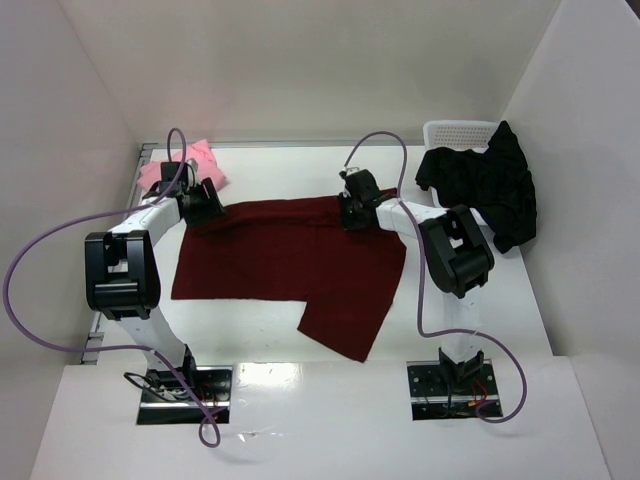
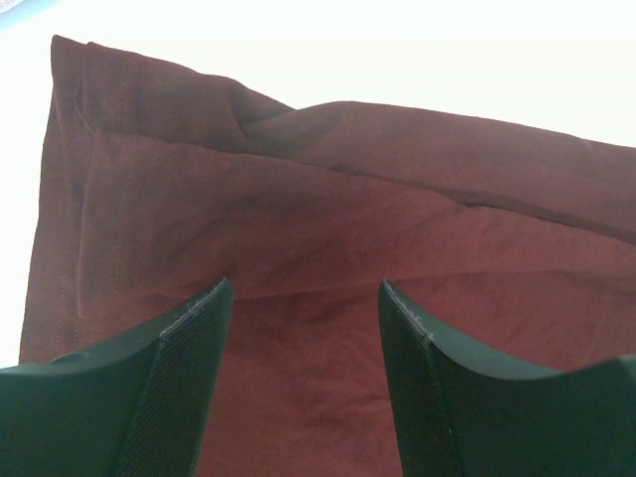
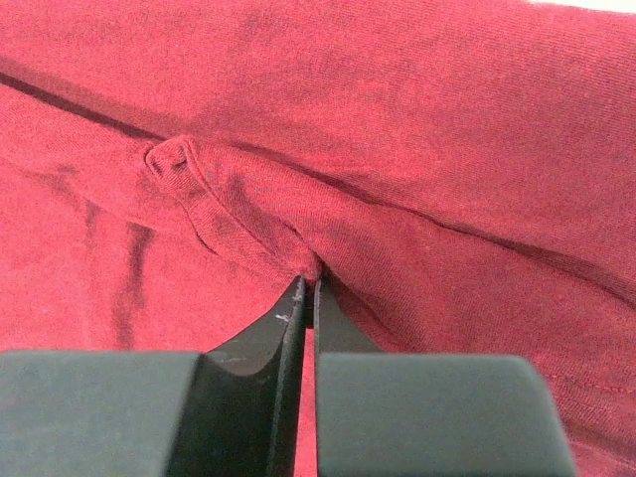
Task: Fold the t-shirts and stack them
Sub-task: Fold the flattened tshirt in 1/3 of the way
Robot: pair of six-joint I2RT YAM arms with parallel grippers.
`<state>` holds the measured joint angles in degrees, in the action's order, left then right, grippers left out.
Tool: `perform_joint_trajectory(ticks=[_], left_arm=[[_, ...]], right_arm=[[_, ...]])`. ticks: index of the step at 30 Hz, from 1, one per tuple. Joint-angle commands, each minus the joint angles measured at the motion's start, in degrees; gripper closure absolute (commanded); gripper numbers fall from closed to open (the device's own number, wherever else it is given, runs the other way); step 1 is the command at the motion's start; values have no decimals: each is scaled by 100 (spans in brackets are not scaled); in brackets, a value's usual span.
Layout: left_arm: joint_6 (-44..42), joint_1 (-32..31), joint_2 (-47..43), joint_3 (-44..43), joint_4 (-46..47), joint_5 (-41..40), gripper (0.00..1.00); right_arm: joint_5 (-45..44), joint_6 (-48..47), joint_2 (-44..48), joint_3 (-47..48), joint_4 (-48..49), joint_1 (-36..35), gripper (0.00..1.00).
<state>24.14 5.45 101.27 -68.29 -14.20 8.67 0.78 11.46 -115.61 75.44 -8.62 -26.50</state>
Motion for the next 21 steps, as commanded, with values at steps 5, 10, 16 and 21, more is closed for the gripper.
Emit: perform_joint_trajectory(ticks=[5, 10, 16, 21], left_arm=[[-85, 35, -117, -220, -4, 21, 31], [-85, 35, -169, -220, 49, 21, 31], [-85, 35, -169, -220, 49, 21, 31], [-85, 35, -169, -281, 49, 21, 30]], right_arm=[[326, -13, 617, 296, -157, -48, 96], [1038, 497, 1093, -221, -210, -48, 96], [1214, 611, 1558, -1179, -218, -355, 96], [1381, 611, 1717, -1417, -412, -558, 83]])
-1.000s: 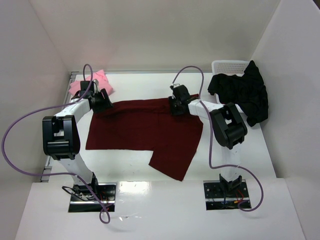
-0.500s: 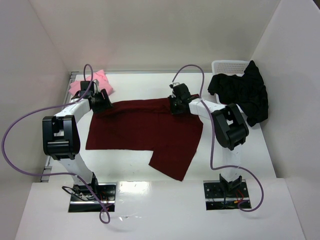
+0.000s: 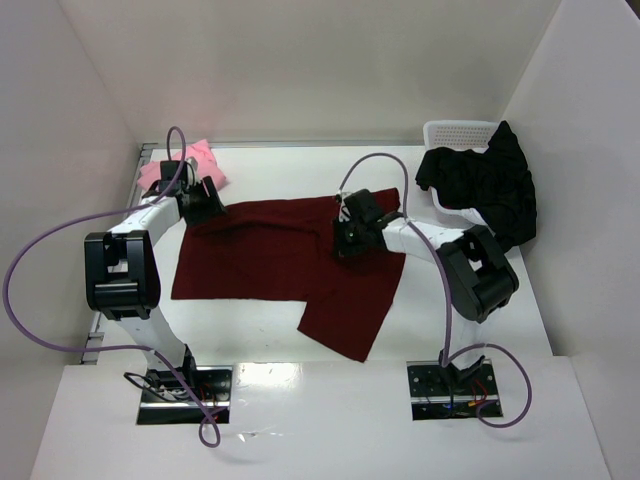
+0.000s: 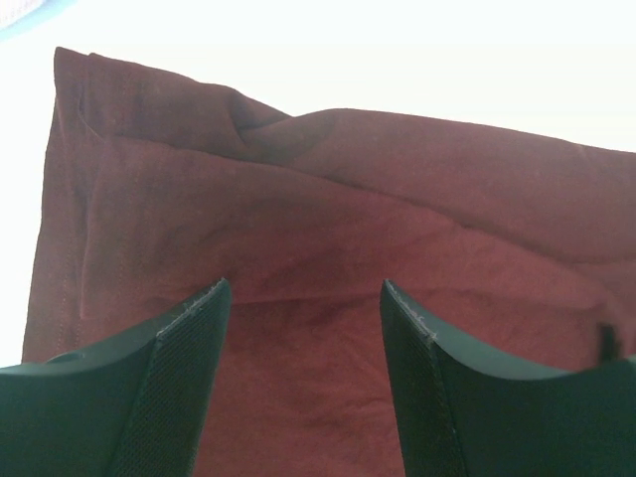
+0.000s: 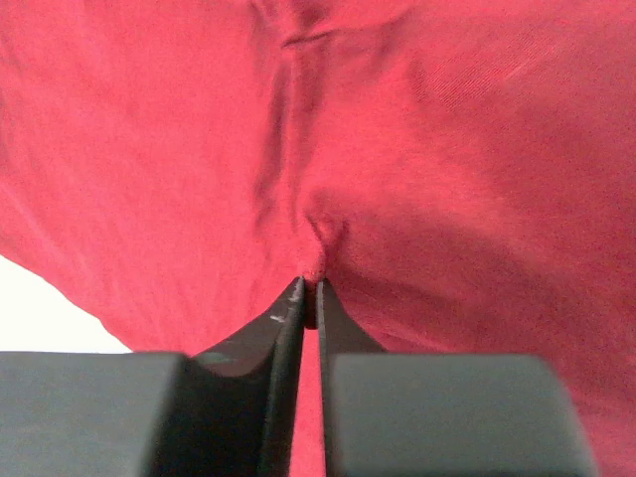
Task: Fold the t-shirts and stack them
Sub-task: Fold the flattened tshirt in 1/3 of the way
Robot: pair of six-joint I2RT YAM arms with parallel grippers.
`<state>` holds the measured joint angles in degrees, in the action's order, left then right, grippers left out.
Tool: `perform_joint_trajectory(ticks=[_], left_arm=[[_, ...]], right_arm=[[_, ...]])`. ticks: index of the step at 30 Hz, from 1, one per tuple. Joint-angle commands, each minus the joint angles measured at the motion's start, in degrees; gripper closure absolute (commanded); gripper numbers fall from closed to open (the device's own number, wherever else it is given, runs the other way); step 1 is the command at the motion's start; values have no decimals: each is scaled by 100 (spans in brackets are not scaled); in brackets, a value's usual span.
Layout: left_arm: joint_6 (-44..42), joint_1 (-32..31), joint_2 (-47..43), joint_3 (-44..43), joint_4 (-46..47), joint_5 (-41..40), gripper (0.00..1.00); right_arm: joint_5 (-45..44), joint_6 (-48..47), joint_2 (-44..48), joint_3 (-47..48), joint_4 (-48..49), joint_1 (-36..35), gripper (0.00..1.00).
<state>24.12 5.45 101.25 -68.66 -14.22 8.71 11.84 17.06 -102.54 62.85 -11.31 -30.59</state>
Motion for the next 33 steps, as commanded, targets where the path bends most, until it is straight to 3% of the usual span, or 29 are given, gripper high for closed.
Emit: perform_joint_trajectory(ticks=[1, 4, 8, 14, 16, 25, 33], left_arm=[[-135, 35, -167, -244, 51, 17, 28], [-136, 35, -167, -306, -2, 17, 28], [-136, 35, -167, -419, -2, 17, 26], [-145, 35, -167, -525, -221, -658, 17], [48, 35, -167, -403, -344, -1501, 17], [417, 140, 139, -33, -152, -1688, 21], [418, 192, 589, -586, -151, -1908, 25]], right_arm=[[328, 0, 463, -159, -196, -149, 79], [328, -54, 515, -159, -310, -149, 70], [22, -159, 577, 261, -653, -149, 41], [-1042, -107, 780, 710, -838, -149, 30], [-1437, 86, 780, 711, -838, -35, 30], [-1614, 324, 1183, 342, -697, 405, 30], [-1439, 439, 1123, 289, -645, 466, 30]])
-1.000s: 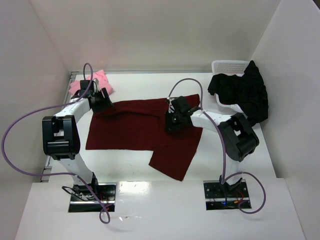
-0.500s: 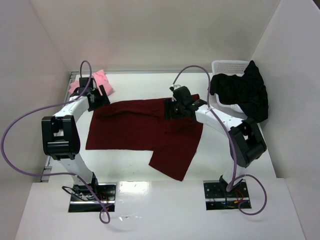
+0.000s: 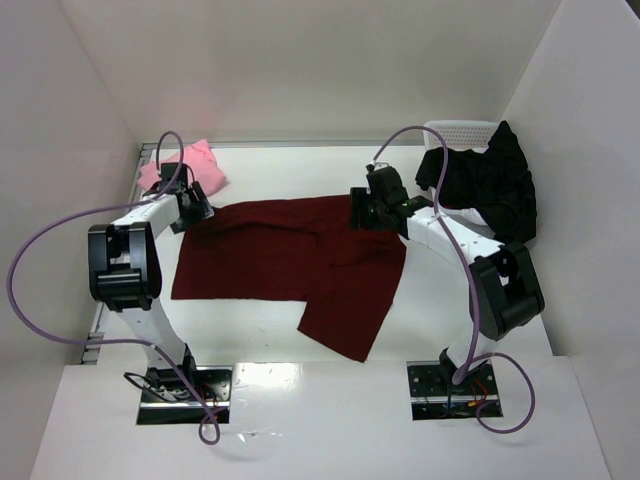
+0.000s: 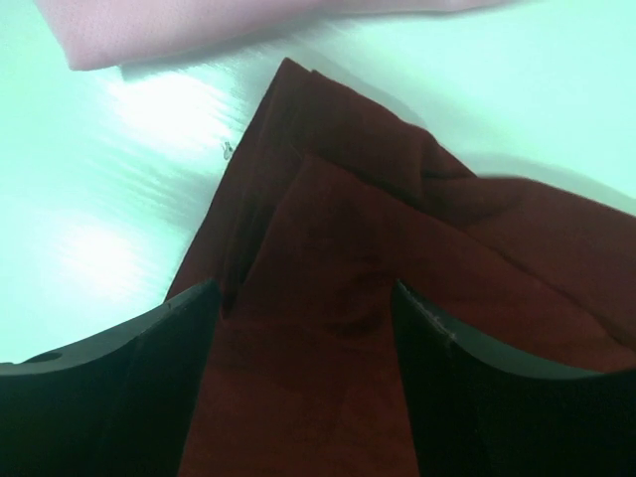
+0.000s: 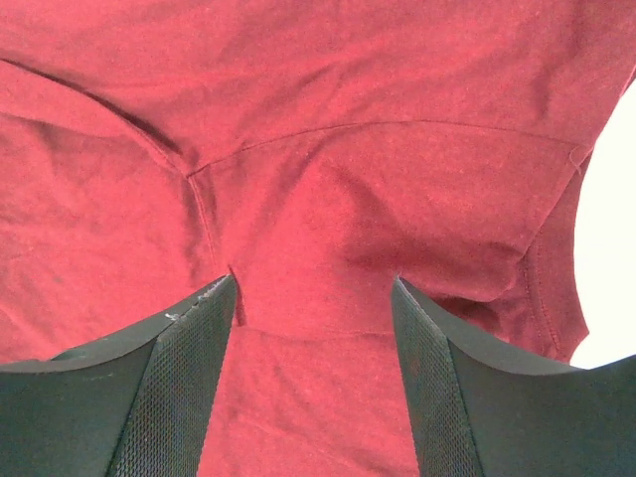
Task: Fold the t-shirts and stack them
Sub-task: Fold the flattened tshirt in 1/3 of the way
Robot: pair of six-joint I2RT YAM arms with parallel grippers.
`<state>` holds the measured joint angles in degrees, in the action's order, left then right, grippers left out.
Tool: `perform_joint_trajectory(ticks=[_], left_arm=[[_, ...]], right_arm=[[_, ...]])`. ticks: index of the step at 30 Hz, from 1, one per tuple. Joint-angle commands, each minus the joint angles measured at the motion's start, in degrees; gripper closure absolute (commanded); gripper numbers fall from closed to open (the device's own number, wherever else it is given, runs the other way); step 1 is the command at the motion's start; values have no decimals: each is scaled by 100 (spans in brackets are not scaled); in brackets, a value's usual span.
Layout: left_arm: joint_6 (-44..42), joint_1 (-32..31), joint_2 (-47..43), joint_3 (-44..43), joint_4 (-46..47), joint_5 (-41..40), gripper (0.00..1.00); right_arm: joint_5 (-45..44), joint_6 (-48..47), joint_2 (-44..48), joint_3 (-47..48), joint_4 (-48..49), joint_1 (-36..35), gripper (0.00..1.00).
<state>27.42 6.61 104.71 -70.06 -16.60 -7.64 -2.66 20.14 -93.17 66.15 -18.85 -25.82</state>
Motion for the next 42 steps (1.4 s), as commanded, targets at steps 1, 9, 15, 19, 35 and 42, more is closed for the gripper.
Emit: perform_joint_trajectory(ticks=[1, 9, 15, 19, 35, 42], left_arm=[[88, 77, 322, -447, 87, -273, 27], [88, 130, 454, -552, 79, -80, 61], [27, 183, 252, -439, 78, -19, 94], [27, 183, 199, -385, 78, 87, 100], [185, 288, -1031, 607, -731, -159, 82], [518, 454, -917, 661, -783, -220, 53]], right_arm=[[11, 130, 185, -41, 110, -10, 30], [11, 130, -43, 65, 110, -10, 30], [116, 130, -149, 117, 110, -10, 30], [116, 78, -149, 117, 110, -10, 30], [222, 78, 70, -111, 163, -10, 30], [222, 78, 184, -164, 163, -10, 30]])
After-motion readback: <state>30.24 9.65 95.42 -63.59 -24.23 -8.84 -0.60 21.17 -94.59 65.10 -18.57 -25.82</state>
